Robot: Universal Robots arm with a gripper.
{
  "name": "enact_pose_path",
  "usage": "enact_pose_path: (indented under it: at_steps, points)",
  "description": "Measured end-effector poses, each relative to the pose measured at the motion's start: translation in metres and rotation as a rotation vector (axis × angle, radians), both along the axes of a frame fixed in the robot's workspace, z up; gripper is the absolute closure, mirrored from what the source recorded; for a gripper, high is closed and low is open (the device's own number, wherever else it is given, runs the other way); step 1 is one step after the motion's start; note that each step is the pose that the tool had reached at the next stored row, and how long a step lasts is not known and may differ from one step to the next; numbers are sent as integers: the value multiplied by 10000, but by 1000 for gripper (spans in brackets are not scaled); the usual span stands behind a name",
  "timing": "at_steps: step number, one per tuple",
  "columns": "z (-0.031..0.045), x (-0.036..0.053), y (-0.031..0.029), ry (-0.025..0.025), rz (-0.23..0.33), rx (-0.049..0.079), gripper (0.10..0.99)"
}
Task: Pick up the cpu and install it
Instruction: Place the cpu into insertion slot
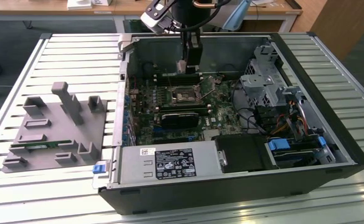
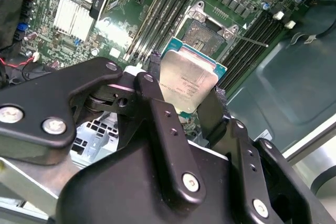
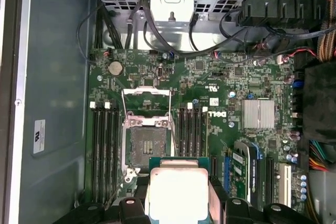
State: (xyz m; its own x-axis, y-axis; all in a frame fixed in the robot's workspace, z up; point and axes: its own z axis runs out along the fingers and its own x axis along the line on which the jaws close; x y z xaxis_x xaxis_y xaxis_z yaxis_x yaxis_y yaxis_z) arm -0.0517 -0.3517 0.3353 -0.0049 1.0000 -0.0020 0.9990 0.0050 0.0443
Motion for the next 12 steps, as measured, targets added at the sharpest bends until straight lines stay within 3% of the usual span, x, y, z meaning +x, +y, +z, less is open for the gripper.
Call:
enact_pose_path:
  at_steps: [12]
  points:
    - [-87, 0, 9, 0, -2, 0, 553]
